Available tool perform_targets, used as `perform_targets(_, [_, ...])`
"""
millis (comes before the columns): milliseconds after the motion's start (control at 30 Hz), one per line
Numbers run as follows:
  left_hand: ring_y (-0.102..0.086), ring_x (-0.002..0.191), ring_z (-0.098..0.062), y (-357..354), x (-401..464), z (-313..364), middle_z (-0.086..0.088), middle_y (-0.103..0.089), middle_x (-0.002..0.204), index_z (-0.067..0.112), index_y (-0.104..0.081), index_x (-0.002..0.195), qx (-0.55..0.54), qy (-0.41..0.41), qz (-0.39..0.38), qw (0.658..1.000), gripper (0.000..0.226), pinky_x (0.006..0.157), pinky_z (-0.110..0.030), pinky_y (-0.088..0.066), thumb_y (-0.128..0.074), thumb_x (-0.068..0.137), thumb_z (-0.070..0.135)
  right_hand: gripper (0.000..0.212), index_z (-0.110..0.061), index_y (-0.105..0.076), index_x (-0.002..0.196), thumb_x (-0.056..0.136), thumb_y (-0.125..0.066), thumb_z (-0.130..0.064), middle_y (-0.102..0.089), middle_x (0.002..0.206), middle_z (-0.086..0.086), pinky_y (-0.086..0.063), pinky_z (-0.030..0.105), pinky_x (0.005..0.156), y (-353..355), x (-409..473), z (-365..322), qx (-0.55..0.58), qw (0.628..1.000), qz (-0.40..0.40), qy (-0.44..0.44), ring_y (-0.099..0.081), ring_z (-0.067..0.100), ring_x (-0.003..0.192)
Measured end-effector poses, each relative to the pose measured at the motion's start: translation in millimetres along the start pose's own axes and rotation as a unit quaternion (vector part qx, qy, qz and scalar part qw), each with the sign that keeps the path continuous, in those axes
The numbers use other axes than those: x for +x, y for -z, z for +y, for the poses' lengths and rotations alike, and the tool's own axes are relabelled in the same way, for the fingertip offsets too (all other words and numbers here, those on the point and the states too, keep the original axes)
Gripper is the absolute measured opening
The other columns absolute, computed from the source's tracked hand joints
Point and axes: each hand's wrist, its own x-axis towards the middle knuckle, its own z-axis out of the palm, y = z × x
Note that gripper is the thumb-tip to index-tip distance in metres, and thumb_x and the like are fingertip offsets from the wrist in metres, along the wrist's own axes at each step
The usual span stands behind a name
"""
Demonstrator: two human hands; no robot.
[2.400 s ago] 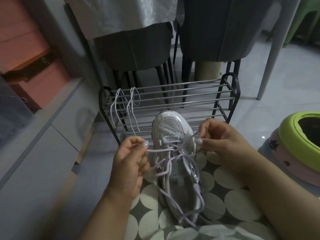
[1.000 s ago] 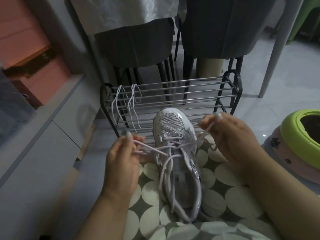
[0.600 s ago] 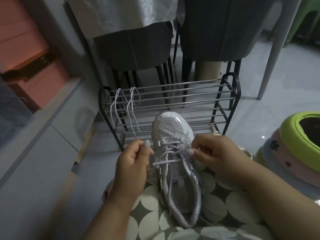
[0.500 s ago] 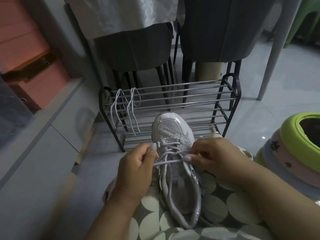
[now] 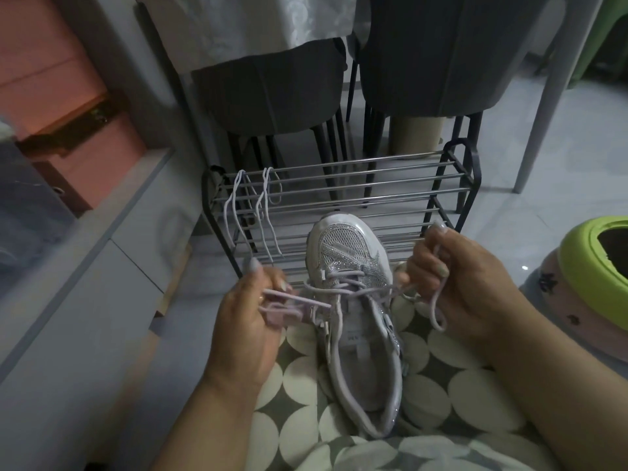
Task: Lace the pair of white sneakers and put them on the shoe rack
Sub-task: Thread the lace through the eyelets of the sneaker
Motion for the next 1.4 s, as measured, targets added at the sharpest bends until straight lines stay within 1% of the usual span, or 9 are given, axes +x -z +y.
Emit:
perform_targets(167, [-0.035,0.036,-0.006,2.0,1.0,5.8,0.005,-0.037,0.048,0.02,-0.044,0.053,-0.159,0.051,0.025,0.986,0.052,0.036,-0.016,-0.034,-0.035,0.099,0.041,0.038,-0.017,-0.038,0.064,0.099,-0.037,-0.032,-0.027,0.046,-0.003,-0.017,0.015,0.034,7.5,-0.5,-7.3,-0.105,0.992,0.056,0.04,-0.017,0.008,0.037])
perform_targets(300, [-0.026,0.039,-0.01,-4.7,-4.0,-1.3,0.003,-0.031,0.049,0.015,-0.039,0.061,0.125,0.024,0.011,0.992,0.047,0.037,-0.02,-0.025,-0.044,0.091,0.052,0.035,-0.024,-0.047,0.067,0.086,-0.056,-0.052,-0.042,0.052,-0.005,-0.031,0.022,0.04,16.5,-7.4,-2.7,-0.468,0.879,0.042,0.088,-0.033,0.01,0.044])
perform_targets(400, [-0.045,0.047,-0.018,-7.3,-8.0,-10.1,0.003,-0.043,0.05,0.015,-0.045,0.064,0.462,-0.08,-0.017,0.883,0.052,0.046,-0.032,-0.039,-0.04,0.089,0.061,0.039,-0.029,-0.051,0.077,0.078,-0.055,-0.068,-0.049,0.062,-0.007,-0.036,0.024,0.05,10.5,-13.0,7.3,-0.668,0.738,-0.049,0.078,-0.041,0.005,0.053])
perform_targets(467, [-0.055,0.055,-0.02,-7.2,-11.2,-9.6,0.0,-0.051,0.053,0.015,-0.049,0.065,0.525,-0.102,-0.014,0.845,0.053,0.05,-0.032,-0.042,-0.035,0.084,0.062,0.034,-0.031,-0.053,0.081,0.075,-0.052,-0.064,-0.054,0.069,-0.007,-0.036,0.019,0.051,2.1,-16.0,6.9,-0.7,0.707,-0.057,0.079,-0.045,0.005,0.056])
perform_targets(700, [-0.04,0.047,-0.013,-6.6,-12.4,-8.7,0.008,-0.041,0.047,0.018,-0.047,0.058,0.442,-0.034,-0.06,0.894,0.054,0.049,-0.035,-0.039,-0.056,0.082,0.065,0.022,-0.028,-0.056,0.083,0.085,-0.056,-0.049,-0.054,0.071,-0.013,-0.036,0.014,0.056,1.2,-14.6,8.5,-0.734,0.666,-0.092,0.094,-0.05,0.005,0.069])
perform_targets(900, [-0.029,0.049,-0.015,-2.7,-10.6,-4.3,-0.001,-0.03,0.051,0.018,-0.039,0.052,0.233,-0.033,-0.057,0.97,0.041,0.048,-0.025,-0.03,-0.062,0.073,0.045,0.018,-0.027,-0.058,0.083,0.088,-0.06,-0.044,-0.055,0.079,-0.013,-0.043,0.023,0.064,2.7,-12.1,9.7,-0.726,0.666,-0.127,0.119,-0.053,0.008,0.076])
perform_targets(1200, [-0.059,0.093,-0.016,0.5,-6.4,-11.9,0.007,-0.061,0.089,0.022,-0.061,0.082,0.379,-0.171,-0.038,0.909,0.029,0.081,-0.036,-0.048,-0.046,0.087,0.045,0.053,-0.012,-0.065,0.068,0.093,-0.044,-0.054,-0.054,0.074,-0.005,-0.045,0.032,0.067,1.9,-12.0,5.7,-0.608,0.758,-0.165,0.169,-0.055,0.017,0.075])
perform_targets(1300, [-0.061,0.078,-0.018,-3.5,-10.9,-11.9,0.004,-0.063,0.078,0.025,-0.061,0.084,0.369,-0.1,-0.05,0.923,0.035,0.075,-0.046,-0.052,-0.043,0.086,0.054,0.047,-0.021,-0.07,0.071,0.094,-0.04,-0.05,-0.058,0.076,-0.009,-0.044,0.027,0.072,1.9,-13.7,5.2,-0.593,0.777,-0.138,0.161,-0.058,0.016,0.08])
perform_targets(1400, [-0.054,0.057,-0.012,-10.0,-12.0,-8.7,0.002,-0.057,0.059,0.026,-0.063,0.077,0.35,-0.068,-0.034,0.934,0.037,0.059,-0.027,-0.048,-0.044,0.091,0.054,0.034,-0.023,-0.07,0.075,0.092,-0.045,-0.039,-0.062,0.074,-0.009,-0.045,0.025,0.069,2.1,-13.7,6.0,-0.578,0.796,-0.108,0.144,-0.06,0.017,0.077])
